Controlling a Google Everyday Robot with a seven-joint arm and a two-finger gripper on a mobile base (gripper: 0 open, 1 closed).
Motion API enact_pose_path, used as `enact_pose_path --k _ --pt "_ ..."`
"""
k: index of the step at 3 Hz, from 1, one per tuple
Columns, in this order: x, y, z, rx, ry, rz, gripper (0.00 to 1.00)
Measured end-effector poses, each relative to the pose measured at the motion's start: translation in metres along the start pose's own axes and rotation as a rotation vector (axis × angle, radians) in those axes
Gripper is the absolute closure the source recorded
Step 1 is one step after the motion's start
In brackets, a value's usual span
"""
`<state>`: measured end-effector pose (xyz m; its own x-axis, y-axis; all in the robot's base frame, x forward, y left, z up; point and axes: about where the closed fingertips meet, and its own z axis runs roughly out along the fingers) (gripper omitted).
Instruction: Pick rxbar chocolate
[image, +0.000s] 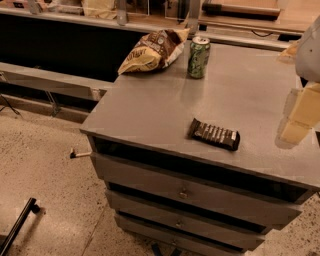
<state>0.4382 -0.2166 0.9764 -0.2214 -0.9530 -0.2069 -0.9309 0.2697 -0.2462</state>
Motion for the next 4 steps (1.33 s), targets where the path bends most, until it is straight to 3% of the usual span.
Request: enact_pose_path --k 2,4 --pt "-0.007 -0.003 0.012 -0.014 -0.01 -0.001 0.0" --pt "-0.027 -0.001 0.071 -0.104 0.041 -0.006 0.0"
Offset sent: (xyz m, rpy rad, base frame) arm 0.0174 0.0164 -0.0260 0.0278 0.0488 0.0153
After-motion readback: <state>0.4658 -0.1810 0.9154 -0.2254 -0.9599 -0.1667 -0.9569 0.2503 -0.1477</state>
